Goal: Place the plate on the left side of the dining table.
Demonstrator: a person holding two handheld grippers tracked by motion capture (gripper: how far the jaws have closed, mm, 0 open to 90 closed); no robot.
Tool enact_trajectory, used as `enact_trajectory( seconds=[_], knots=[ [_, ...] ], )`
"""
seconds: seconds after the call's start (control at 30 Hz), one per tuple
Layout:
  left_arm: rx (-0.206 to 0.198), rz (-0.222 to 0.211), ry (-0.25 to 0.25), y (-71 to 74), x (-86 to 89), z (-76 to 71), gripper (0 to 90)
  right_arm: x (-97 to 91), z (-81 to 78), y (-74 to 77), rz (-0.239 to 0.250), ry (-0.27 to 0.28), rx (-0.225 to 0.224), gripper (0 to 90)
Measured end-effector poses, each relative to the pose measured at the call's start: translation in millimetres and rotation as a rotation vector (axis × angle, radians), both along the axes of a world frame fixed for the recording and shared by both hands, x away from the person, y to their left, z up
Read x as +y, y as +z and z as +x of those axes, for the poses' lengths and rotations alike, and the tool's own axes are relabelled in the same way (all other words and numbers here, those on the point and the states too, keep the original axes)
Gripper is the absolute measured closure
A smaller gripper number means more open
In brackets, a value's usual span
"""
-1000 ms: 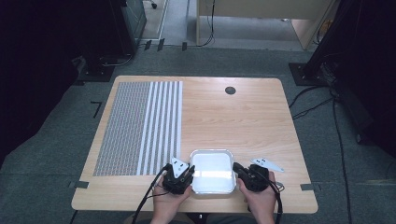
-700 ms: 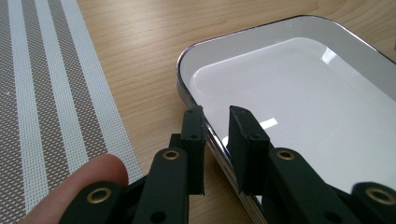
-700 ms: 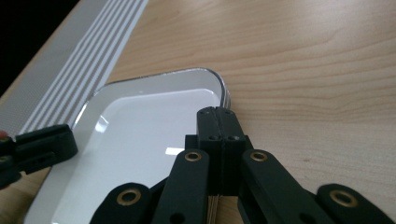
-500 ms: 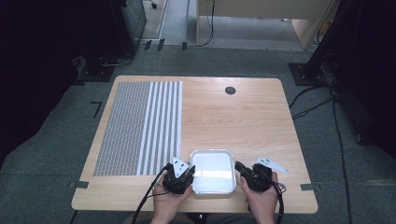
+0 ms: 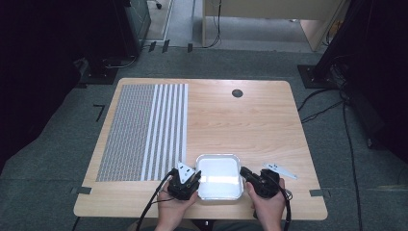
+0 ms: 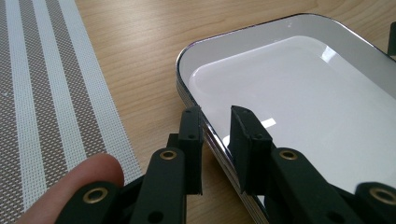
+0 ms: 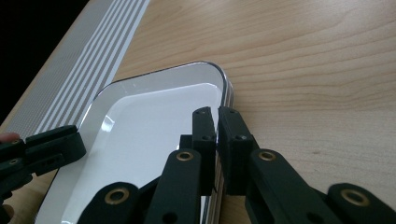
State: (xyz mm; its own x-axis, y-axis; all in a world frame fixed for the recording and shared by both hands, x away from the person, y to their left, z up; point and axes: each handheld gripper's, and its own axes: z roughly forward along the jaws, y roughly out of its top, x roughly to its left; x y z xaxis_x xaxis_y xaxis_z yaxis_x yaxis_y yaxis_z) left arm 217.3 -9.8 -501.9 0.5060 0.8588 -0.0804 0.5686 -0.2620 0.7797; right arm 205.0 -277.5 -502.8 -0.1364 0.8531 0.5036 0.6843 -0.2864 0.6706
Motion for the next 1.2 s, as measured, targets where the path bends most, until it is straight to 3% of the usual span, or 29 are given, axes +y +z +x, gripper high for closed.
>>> enact_trajectory(
  seconds=[0.07,0.2,0.53,0.77,0.97,1.1,1.2],
  knots=[
    [0.000,0.000,0.000,0.0,0.0,0.0,75.2,-2.6,0.5,-1.3,0.032,0.000,0.006,85.8],
    [0.000,0.000,0.000,0.0,0.0,-0.1,75.2,-2.7,1.1,-2.9,0.023,-0.006,0.019,84.9],
    [0.008,0.013,-0.008,-2.2,-1.9,0.1,74.7,-6.2,2.8,-5.7,0.103,0.020,0.041,84.0],
    [0.004,0.021,-0.011,-2.6,-2.6,0.0,73.8,-2.1,-1.4,1.4,0.051,0.010,0.005,84.4],
    [-0.003,0.029,-0.016,-2.4,-2.8,-0.5,72.5,15.1,-5.3,2.2,-0.129,-0.030,-0.015,87.0],
    [0.001,0.028,-0.022,-2.7,-3.3,-0.3,70.7,18.7,-6.3,3.7,-0.136,-0.072,-0.015,88.6],
    [0.003,0.026,-0.027,-2.9,-3.5,-0.3,66.7,17.4,-6.3,6.2,-0.096,-0.110,-0.011,89.8]
  ],
)
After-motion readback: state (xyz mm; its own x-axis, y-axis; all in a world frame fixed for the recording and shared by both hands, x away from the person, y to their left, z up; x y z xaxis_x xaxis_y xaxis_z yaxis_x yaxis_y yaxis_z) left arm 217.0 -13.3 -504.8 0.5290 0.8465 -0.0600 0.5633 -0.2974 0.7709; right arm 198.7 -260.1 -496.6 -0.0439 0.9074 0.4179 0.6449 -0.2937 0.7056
